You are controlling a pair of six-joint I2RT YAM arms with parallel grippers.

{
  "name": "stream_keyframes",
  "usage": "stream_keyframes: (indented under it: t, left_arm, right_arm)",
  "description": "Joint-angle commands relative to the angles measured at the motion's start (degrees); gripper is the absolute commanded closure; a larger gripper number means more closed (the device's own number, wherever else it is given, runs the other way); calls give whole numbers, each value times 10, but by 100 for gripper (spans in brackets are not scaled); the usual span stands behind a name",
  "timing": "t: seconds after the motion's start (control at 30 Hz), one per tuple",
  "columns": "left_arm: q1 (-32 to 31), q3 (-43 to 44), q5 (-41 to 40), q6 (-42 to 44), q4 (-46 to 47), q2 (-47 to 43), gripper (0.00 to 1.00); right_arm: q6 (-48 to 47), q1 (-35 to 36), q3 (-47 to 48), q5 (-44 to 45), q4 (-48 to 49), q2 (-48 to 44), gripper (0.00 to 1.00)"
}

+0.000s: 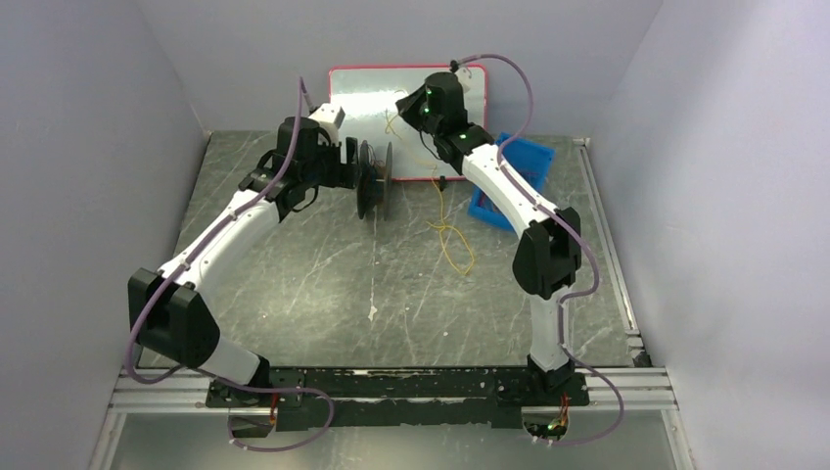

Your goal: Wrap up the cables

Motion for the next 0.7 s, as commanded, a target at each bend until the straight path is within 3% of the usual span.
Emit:
stream_keyframes:
  t: [0.0, 0.3, 0.67]
  left_arm:
    - [4, 18, 31, 20, 38, 15, 21]
    - [4, -9, 45, 30, 73, 24, 19]
    - [4, -34, 102, 27, 89, -23, 18]
  right_arm:
    - [0, -2, 16, -62, 10, 25, 100]
    - [25, -2, -58, -151, 32, -4, 100]
    - [12, -2, -121, -165, 50, -100, 100]
